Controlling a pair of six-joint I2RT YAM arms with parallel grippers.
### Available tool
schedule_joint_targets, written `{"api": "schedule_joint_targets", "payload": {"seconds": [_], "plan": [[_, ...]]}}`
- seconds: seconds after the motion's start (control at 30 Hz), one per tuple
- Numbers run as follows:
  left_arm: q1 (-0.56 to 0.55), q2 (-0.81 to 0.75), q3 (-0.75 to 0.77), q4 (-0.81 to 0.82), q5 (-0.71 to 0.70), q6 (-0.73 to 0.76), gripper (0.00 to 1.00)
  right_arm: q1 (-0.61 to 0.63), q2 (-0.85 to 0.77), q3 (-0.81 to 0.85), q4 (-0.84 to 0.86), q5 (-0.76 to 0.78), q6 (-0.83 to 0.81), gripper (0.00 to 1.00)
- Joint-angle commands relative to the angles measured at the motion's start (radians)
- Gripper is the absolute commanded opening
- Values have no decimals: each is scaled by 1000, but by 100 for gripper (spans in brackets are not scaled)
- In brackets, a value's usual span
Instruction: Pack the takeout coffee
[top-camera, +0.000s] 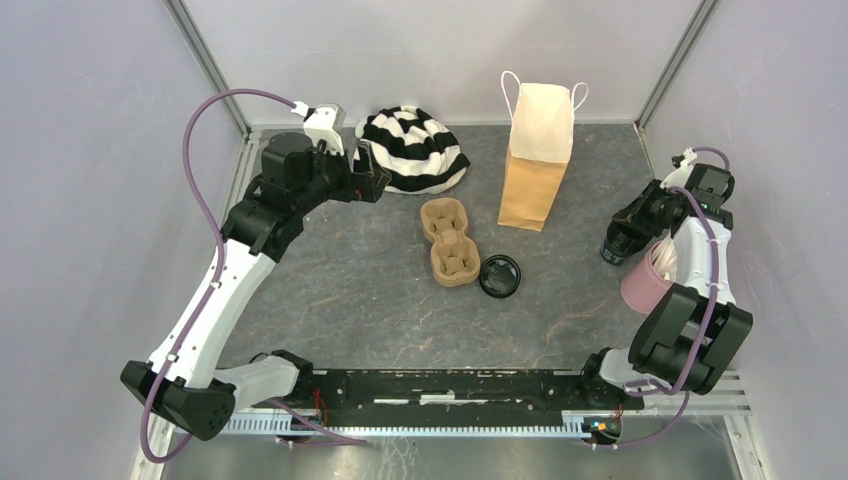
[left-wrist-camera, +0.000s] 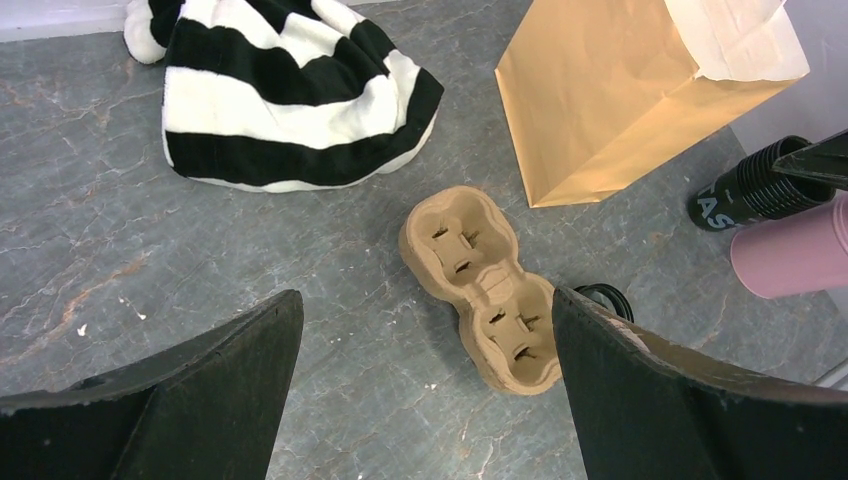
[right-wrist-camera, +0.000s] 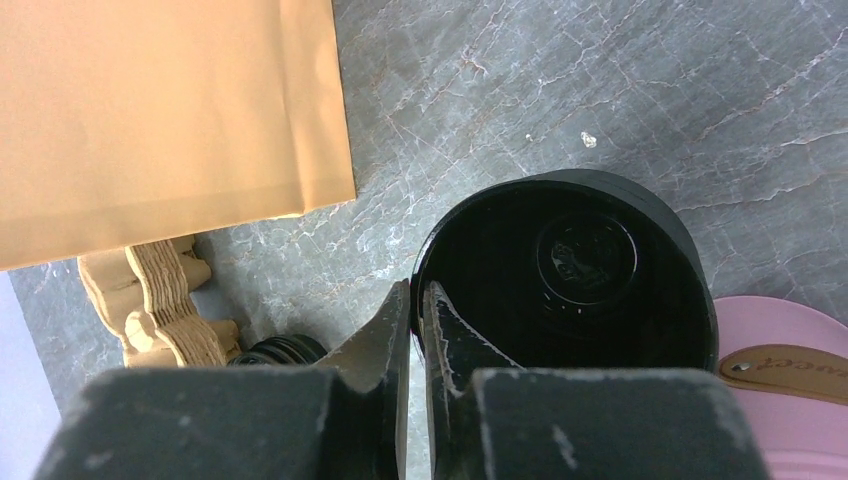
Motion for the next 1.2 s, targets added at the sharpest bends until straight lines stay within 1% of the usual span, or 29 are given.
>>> {"api": "schedule_joint_targets", "payload": {"seconds": [0.0,0.2,0.67,0.77,0.97,1.17], "plan": [[-8,-11,31,26,18,56,100,-4,-44,4,5,1,2,10],[-10,-12,34,25,16,57,100,-4,-54,27,-21,27,-5,5],[-16,-14,33,28,21,58,100,-3,-66,73,-61,44,-7,4],[-19,-14,34,28,19,59,100,-1,-63,79,-79,77,-15,0],[-23,-14,29,29,20,60,100,30,-47,127,-138,169,-45,0],[-25,-14,28,30,21,60,100,110,-10,214,-223,312,-96,0]]}}
